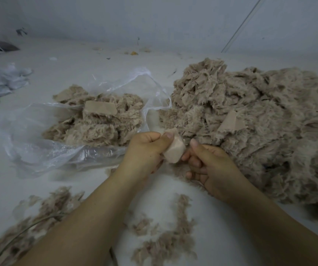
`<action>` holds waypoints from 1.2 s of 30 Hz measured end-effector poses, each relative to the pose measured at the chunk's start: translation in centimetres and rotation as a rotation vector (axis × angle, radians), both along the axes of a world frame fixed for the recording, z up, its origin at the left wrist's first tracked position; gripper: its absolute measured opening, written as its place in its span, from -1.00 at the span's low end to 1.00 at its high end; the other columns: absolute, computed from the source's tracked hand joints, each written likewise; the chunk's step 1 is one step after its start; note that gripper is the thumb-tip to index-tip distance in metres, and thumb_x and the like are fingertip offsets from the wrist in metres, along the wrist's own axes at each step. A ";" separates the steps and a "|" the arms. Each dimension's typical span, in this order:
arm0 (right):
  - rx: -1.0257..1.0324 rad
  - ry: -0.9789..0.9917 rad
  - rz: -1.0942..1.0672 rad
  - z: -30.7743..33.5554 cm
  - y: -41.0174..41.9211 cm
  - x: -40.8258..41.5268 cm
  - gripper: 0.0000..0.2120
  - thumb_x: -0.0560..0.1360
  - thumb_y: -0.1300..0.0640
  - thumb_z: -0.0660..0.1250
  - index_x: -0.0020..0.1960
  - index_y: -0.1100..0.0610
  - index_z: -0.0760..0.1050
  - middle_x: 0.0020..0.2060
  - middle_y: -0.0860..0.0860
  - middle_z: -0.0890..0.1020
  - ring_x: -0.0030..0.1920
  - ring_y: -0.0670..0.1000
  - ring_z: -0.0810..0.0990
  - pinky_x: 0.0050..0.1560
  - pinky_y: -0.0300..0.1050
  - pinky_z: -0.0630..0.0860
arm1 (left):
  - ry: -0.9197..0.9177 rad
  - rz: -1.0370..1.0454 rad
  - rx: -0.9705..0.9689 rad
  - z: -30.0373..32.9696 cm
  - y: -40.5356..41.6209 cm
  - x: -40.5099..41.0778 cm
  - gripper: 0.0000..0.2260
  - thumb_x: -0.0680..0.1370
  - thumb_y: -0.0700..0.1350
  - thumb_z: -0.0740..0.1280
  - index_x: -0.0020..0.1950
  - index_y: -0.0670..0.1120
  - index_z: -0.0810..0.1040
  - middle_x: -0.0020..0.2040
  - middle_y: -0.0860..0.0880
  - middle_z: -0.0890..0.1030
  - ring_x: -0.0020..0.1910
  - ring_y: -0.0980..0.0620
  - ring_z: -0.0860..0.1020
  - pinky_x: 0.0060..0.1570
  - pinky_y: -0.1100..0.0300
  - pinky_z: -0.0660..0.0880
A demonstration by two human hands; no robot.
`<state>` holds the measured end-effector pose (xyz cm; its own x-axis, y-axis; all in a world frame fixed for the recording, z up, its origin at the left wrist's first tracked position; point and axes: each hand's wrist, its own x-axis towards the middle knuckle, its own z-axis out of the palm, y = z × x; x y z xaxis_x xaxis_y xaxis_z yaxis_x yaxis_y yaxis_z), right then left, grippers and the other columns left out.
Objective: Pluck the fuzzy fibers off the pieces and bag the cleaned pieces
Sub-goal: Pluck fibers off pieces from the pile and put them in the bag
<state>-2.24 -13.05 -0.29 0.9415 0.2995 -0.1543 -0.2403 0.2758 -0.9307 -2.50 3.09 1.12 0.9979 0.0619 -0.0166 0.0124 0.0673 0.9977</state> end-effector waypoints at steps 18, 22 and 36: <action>0.171 0.069 -0.055 -0.4 -0.2 0.7 -0.68 0.43 0.01 0.32 -0.40 0.17 0.38 -0.58 -0.03 0.16 -0.60 -0.13 0.12 -0.62 -0.32 0.19 | -0.228 -0.152 1.177 -2.0 -1.4 0.3 -0.82 0.49 0.01 0.40 -0.06 -0.07 0.52 -0.11 0.00 0.45 -0.17 0.00 0.50 -0.18 0.11 0.46; 0.163 0.070 -0.067 -0.5 -0.2 0.7 -0.67 0.45 0.02 0.33 -0.39 0.17 0.40 -0.56 -0.02 0.15 -0.59 -0.13 0.12 -0.61 -0.31 0.20 | -0.246 -0.190 1.086 -2.2 -1.5 0.5 -0.80 0.50 -0.12 0.36 -0.27 0.03 0.40 -0.25 0.08 0.44 -0.25 0.05 0.48 -0.29 0.15 0.36; 0.108 0.089 -0.121 -0.1 0.1 0.5 -0.61 0.62 0.10 0.23 -0.36 0.20 0.39 -0.53 0.01 0.16 -0.58 -0.13 0.16 -0.57 -0.30 0.22 | -0.165 -0.037 0.708 -2.1 -0.8 0.7 -0.80 0.49 -0.21 0.41 -0.01 0.01 0.43 -0.40 0.06 0.53 -0.45 0.21 0.47 -0.41 0.34 0.37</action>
